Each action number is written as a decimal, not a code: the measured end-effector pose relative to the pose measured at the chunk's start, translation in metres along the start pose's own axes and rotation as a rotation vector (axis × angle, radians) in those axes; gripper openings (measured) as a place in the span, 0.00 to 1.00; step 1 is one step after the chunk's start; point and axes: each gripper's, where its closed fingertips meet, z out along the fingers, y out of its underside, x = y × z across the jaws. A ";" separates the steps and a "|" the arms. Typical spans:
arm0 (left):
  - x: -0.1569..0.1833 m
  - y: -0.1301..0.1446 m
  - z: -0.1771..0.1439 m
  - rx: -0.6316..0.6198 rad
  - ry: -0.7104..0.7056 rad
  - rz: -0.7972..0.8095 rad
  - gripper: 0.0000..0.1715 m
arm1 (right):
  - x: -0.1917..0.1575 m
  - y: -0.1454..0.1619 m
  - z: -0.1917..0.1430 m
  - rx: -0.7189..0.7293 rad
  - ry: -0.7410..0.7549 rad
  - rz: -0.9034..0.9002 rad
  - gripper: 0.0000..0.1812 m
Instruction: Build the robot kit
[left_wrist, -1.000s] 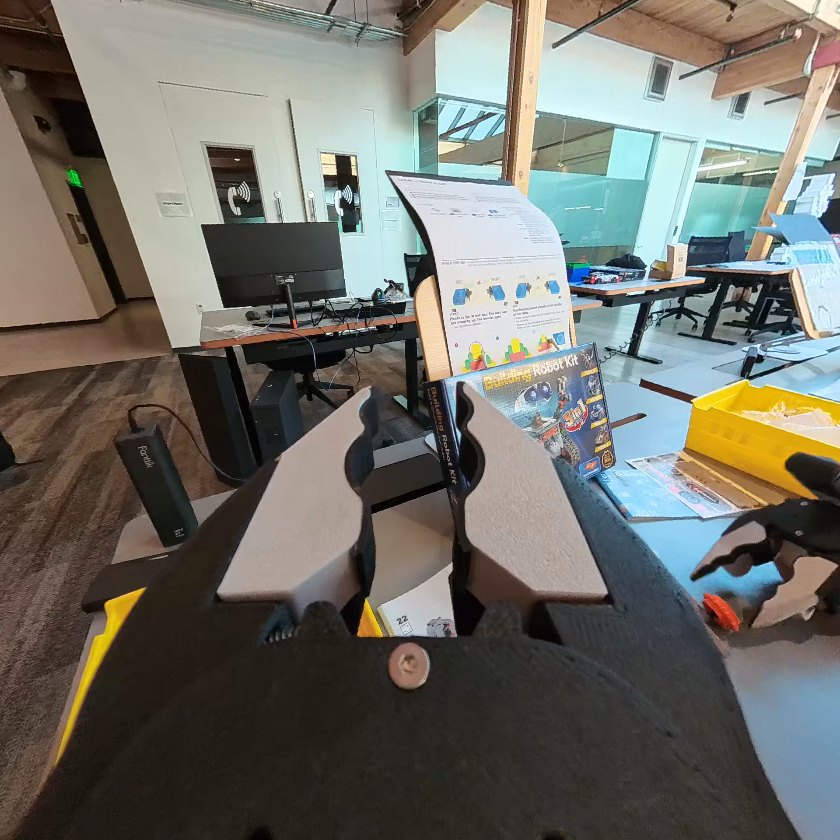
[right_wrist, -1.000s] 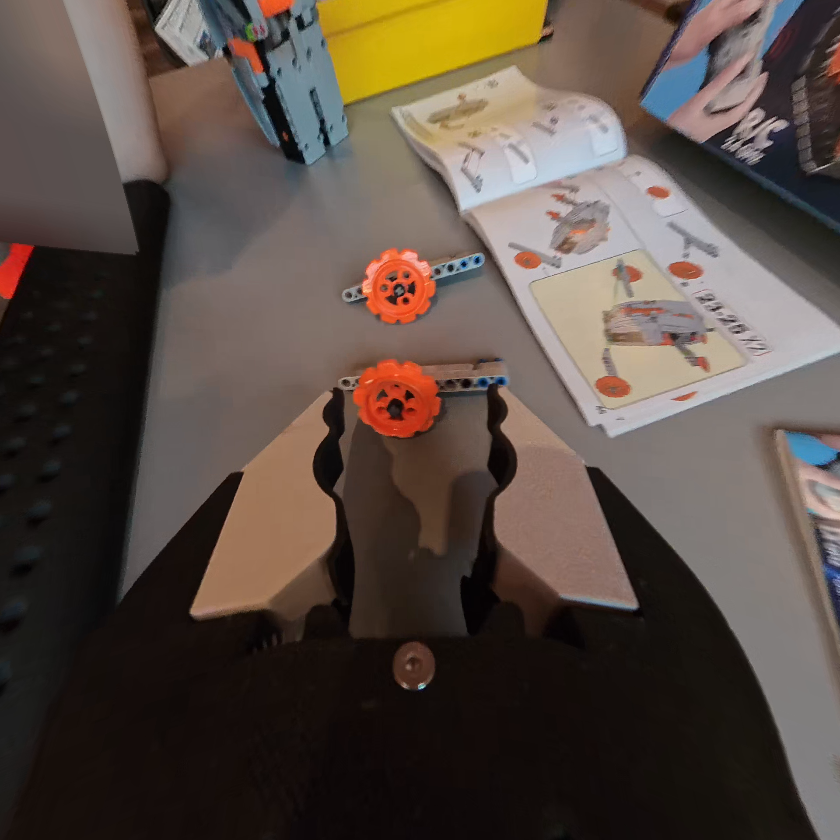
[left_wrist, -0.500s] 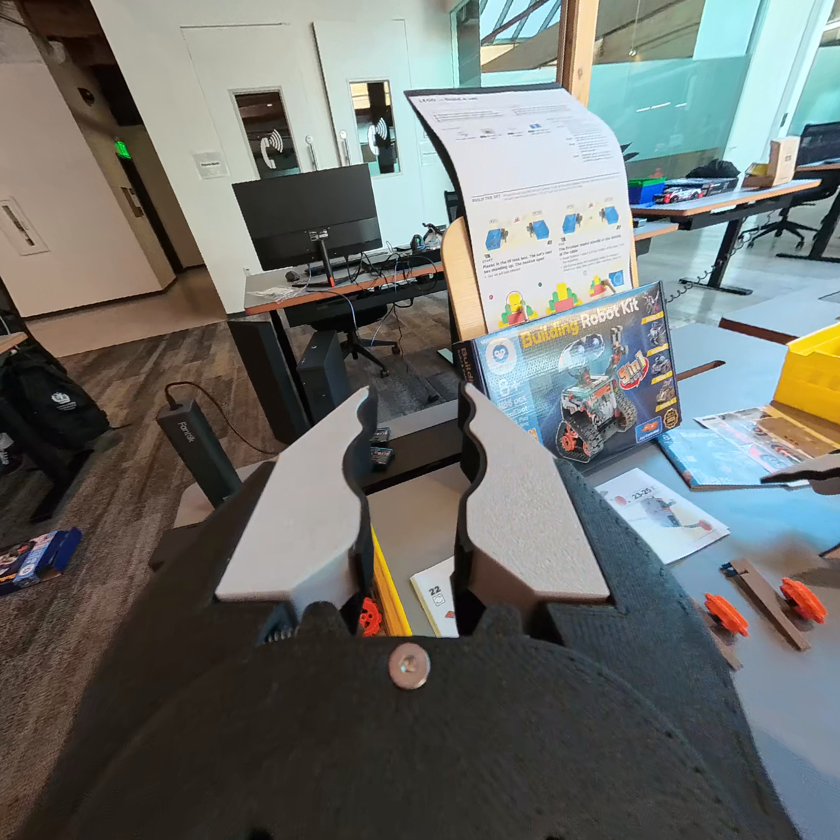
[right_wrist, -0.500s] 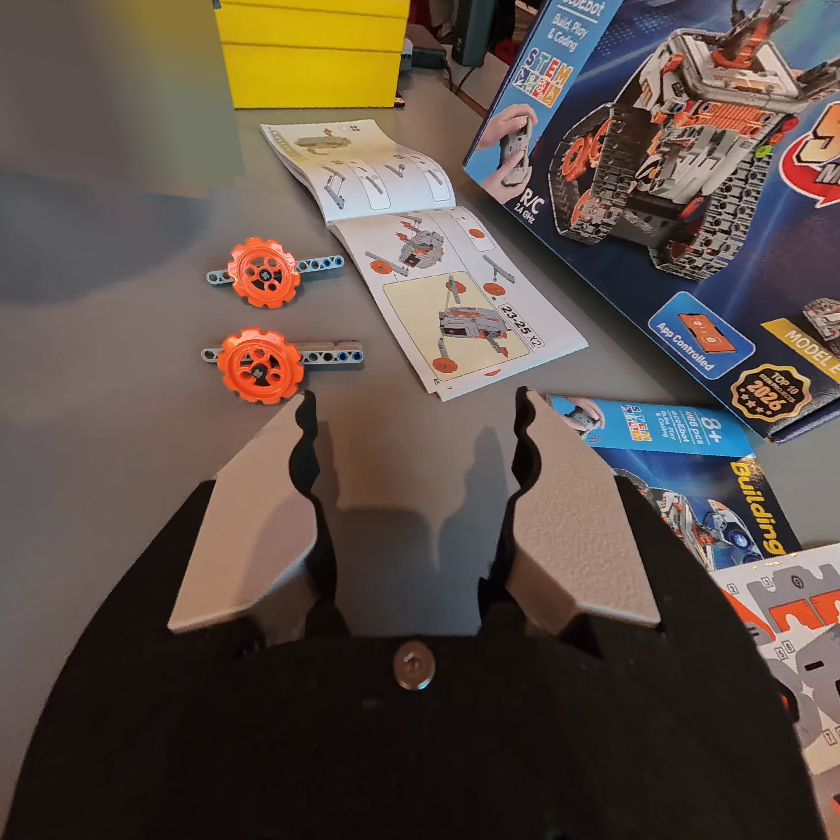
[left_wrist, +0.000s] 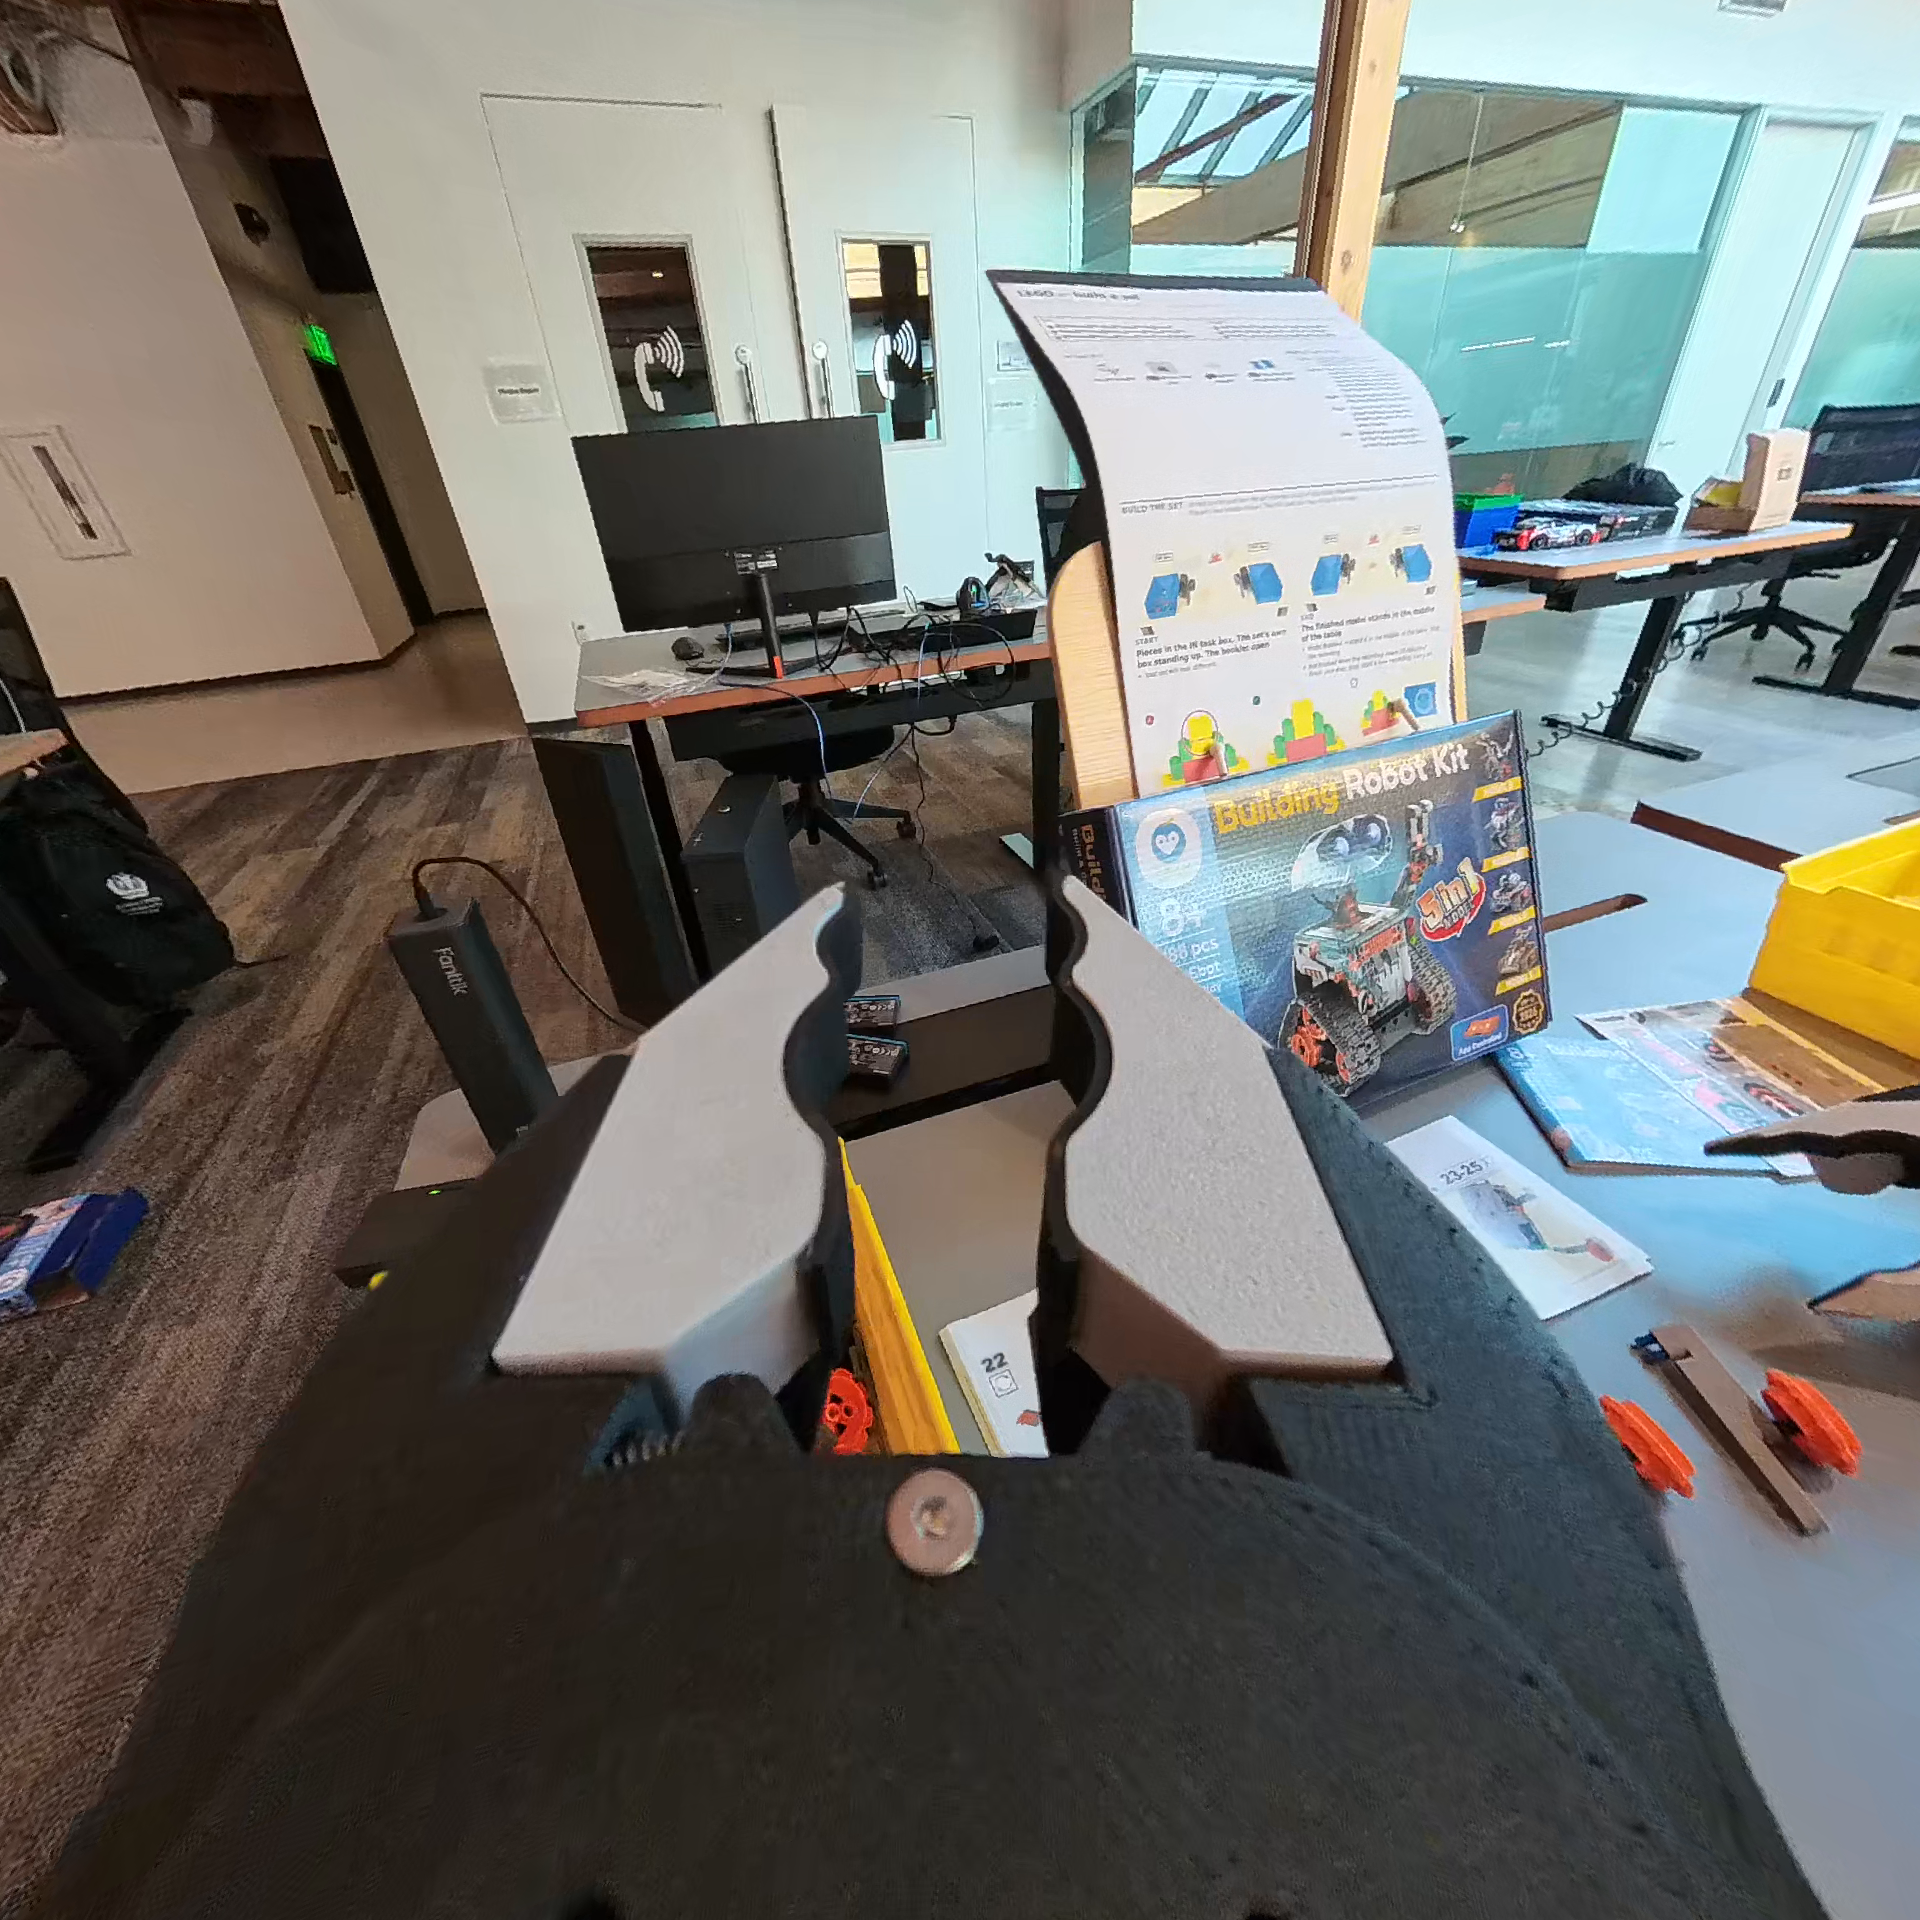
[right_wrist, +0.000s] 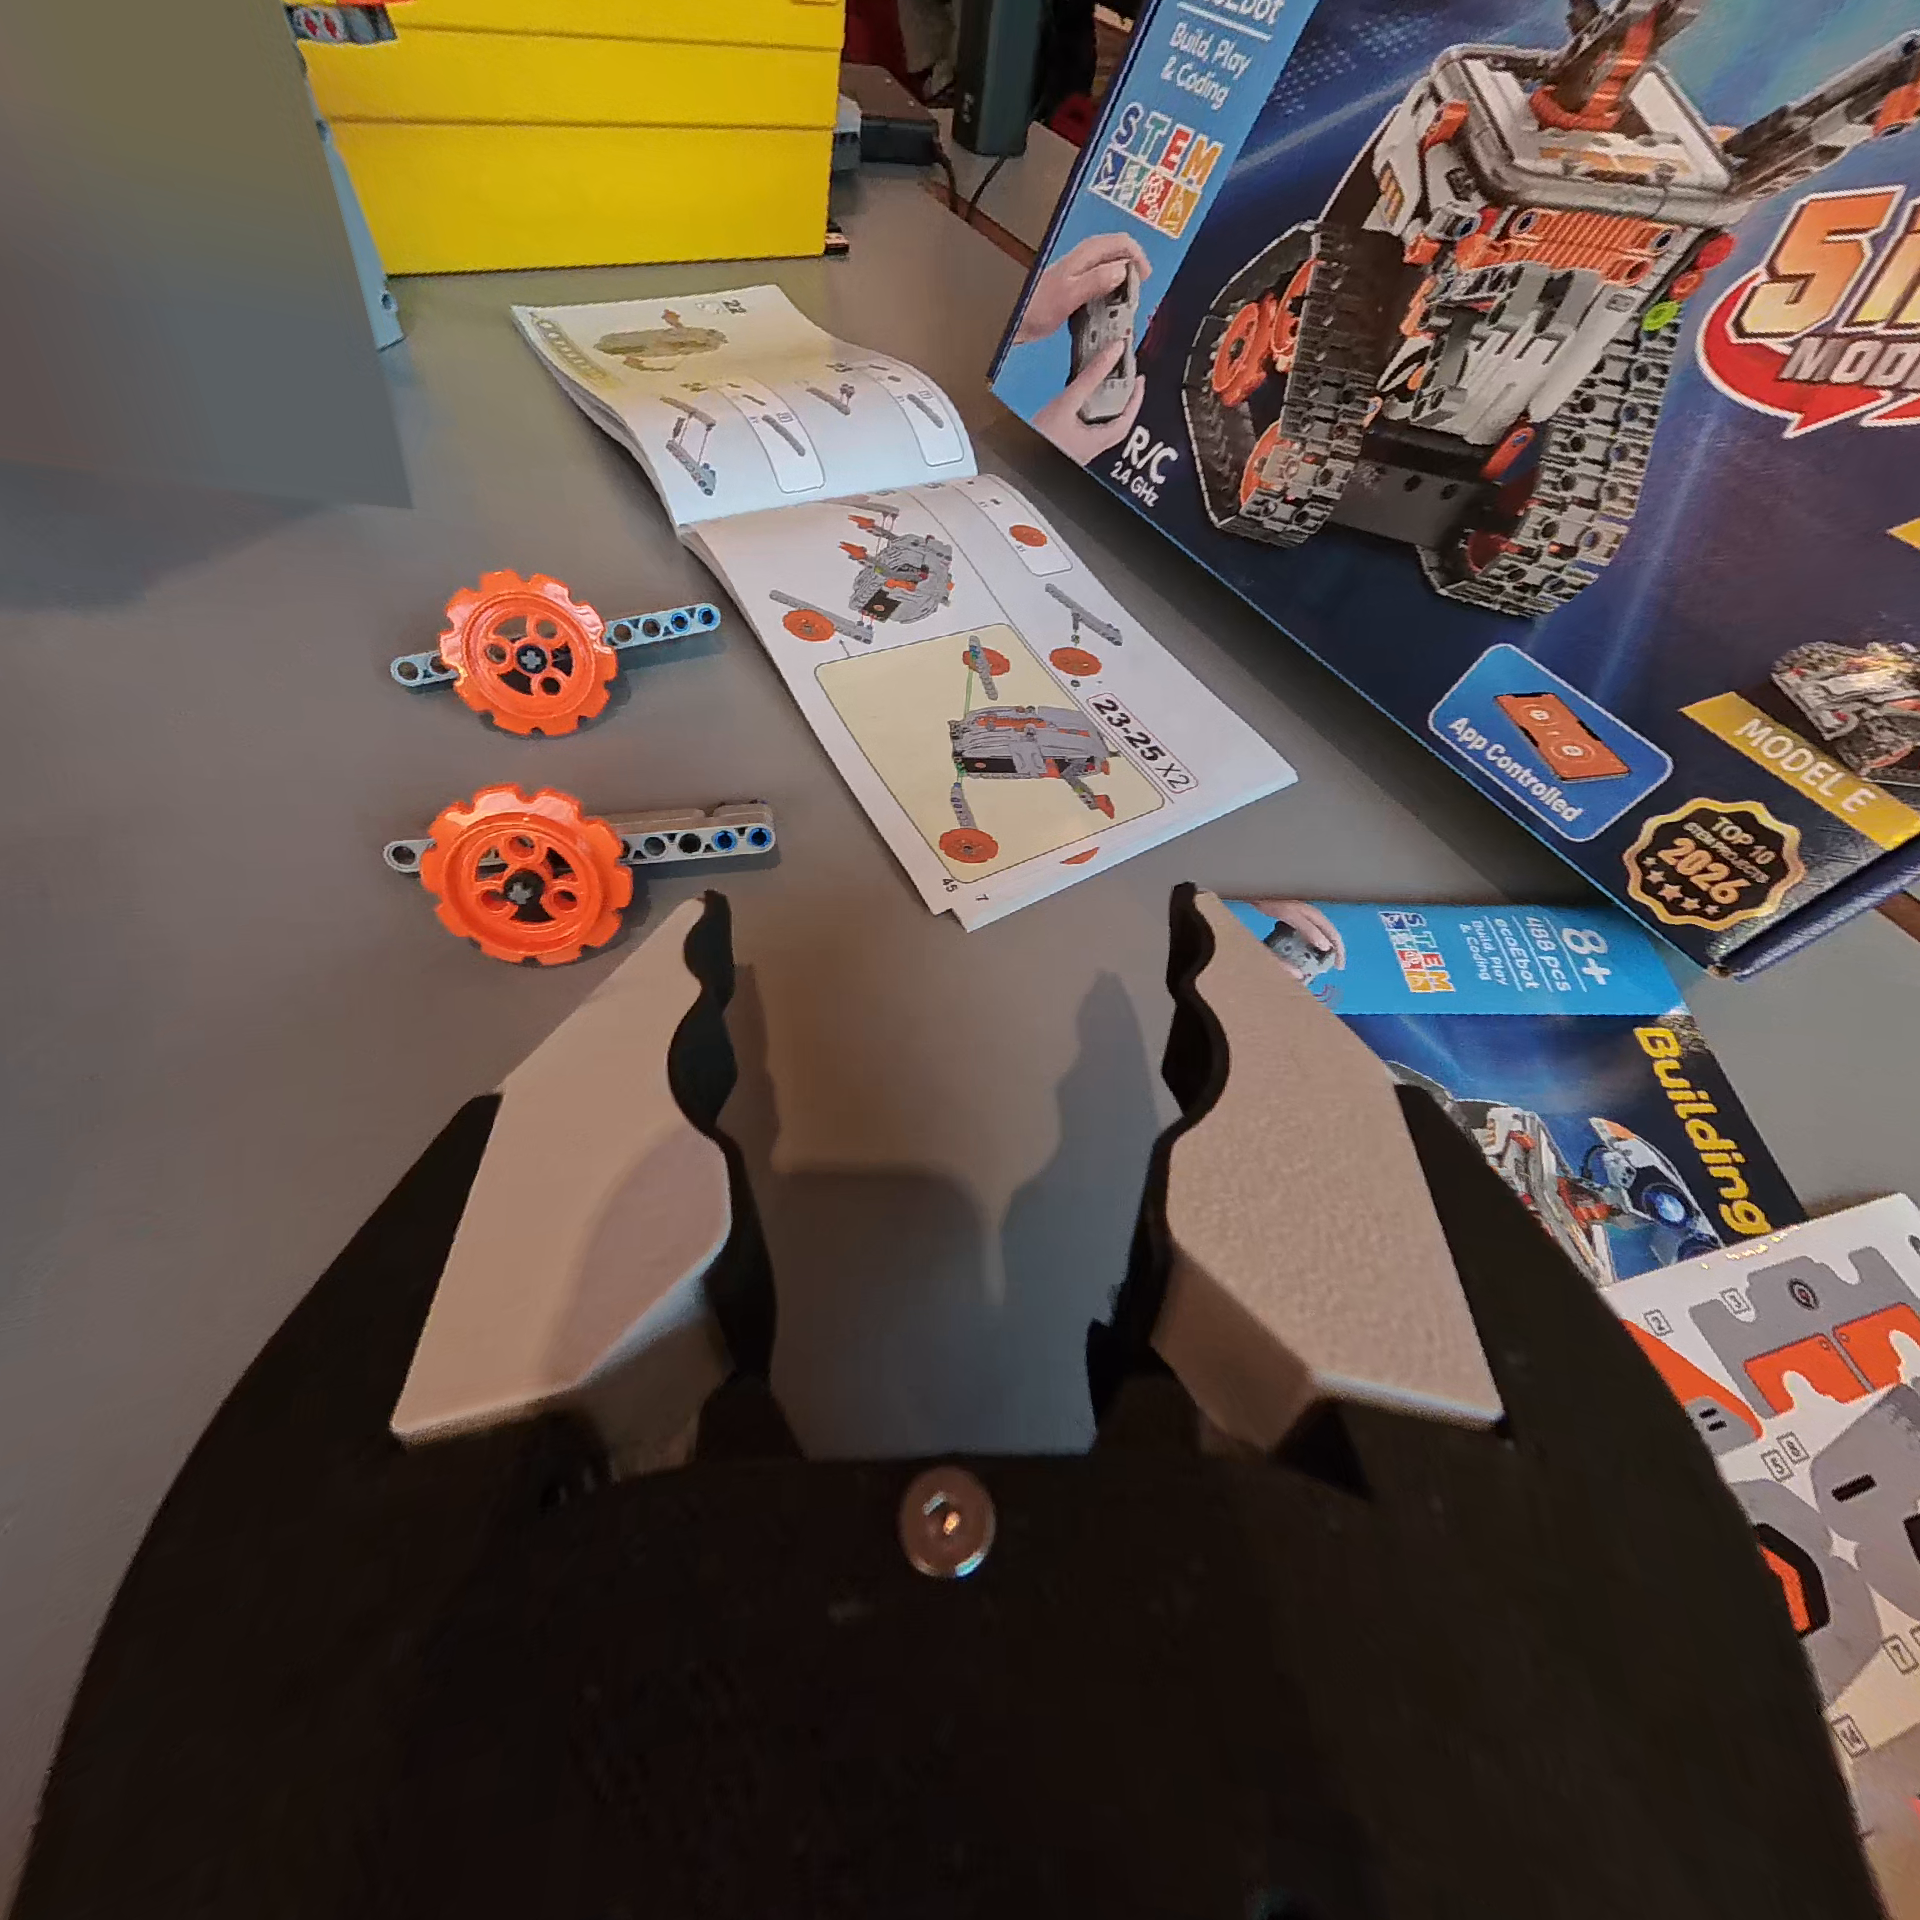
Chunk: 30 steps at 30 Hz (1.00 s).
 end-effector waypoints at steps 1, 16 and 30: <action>0.000 0.000 0.000 -0.002 0.002 -0.001 0.19 | 0.002 0.000 0.000 -0.002 0.010 0.000 0.46; 0.023 0.003 0.023 -0.029 0.000 0.051 0.19 | -0.018 -0.017 -0.009 -0.030 0.051 -0.023 0.28; 0.051 0.009 0.033 -0.046 0.123 0.040 0.20 | -0.025 0.004 -0.015 -0.092 -0.085 -0.083 0.00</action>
